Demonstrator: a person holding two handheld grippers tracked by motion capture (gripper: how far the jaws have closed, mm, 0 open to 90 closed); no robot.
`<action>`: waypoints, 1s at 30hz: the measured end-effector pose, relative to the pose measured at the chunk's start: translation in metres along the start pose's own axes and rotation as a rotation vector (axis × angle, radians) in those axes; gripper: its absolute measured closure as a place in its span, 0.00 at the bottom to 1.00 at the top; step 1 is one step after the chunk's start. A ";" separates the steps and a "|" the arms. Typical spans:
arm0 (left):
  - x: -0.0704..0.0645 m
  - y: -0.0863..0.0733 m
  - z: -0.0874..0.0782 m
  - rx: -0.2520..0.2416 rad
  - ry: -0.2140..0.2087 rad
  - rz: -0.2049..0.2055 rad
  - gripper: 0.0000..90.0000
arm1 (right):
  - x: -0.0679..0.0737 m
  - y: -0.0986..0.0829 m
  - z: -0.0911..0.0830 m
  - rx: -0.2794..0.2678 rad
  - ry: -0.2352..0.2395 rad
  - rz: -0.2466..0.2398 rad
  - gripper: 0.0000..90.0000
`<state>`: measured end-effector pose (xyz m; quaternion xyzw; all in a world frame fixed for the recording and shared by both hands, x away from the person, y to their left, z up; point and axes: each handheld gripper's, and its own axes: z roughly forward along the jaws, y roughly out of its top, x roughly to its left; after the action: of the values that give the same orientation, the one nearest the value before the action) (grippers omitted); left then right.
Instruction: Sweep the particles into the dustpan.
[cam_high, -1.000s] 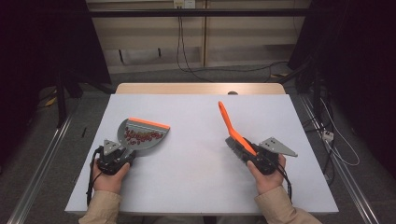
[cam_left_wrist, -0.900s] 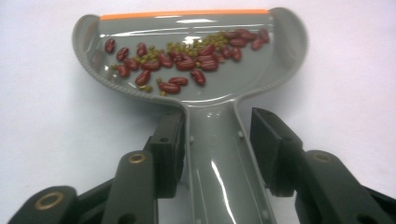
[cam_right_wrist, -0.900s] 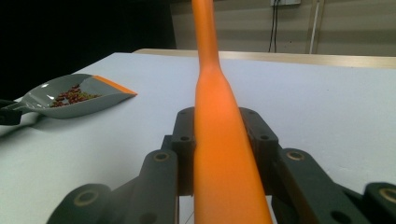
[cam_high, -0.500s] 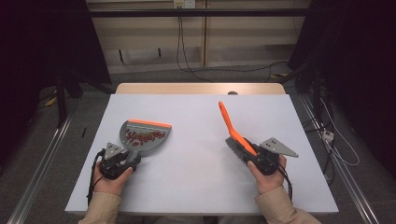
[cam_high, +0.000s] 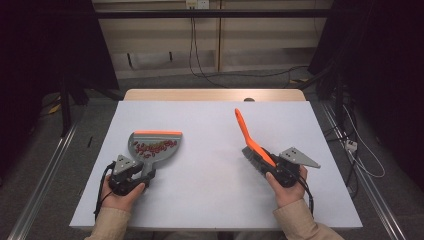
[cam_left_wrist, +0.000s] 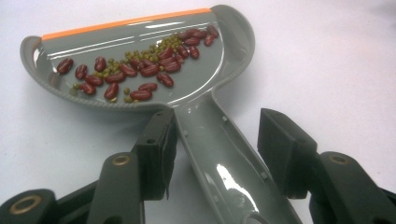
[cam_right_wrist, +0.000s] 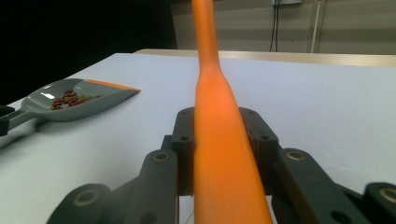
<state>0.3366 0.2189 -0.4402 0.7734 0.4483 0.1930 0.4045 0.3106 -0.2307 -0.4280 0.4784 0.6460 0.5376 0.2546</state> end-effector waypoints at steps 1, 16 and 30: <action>0.000 0.000 0.000 -0.002 -0.001 -0.001 0.53 | 0.000 0.000 0.000 0.002 -0.004 0.001 0.78; 0.003 0.009 -0.004 -0.064 -0.019 0.009 0.34 | -0.004 -0.005 0.007 0.040 -0.012 0.010 0.78; 0.001 0.018 -0.006 -0.104 -0.016 0.056 0.30 | -0.030 -0.012 0.010 0.133 -0.099 0.015 0.76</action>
<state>0.3428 0.2175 -0.4220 0.7650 0.4126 0.2210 0.4424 0.3274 -0.2530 -0.4473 0.5253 0.6632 0.4710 0.2498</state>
